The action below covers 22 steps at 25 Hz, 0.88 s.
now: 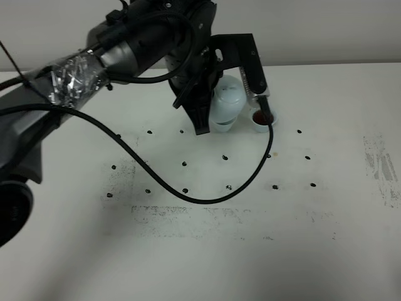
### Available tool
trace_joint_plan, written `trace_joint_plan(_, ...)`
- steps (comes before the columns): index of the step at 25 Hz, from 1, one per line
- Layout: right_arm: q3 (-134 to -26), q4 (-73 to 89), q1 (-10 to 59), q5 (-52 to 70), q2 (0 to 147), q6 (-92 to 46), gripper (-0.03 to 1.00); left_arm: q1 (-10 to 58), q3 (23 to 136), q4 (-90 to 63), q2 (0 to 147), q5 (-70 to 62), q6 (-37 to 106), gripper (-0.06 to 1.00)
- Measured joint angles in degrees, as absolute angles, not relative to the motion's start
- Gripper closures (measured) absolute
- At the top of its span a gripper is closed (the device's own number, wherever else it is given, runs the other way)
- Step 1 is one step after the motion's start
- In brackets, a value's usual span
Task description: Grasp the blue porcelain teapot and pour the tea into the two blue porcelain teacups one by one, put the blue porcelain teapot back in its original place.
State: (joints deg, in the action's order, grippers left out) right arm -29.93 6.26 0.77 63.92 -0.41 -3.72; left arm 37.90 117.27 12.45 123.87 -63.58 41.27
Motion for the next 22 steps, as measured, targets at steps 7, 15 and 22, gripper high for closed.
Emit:
trace_joint_plan(7,-29.93,6.26,0.77,63.92,-0.41,-3.72,0.40,31.71,99.27,16.41,114.31,-50.74,42.14,0.86)
trace_joint_plan(15,-29.93,6.27,0.77,63.92,-0.41,-3.72,0.40,27.13,97.49,19.20,114.60,-41.08,53.53,0.86)
trace_joint_plan(22,-29.93,6.49,0.77,63.92,-0.41,-3.72,0.40,27.13,99.75,18.05,120.26,-36.35,63.29,0.86)
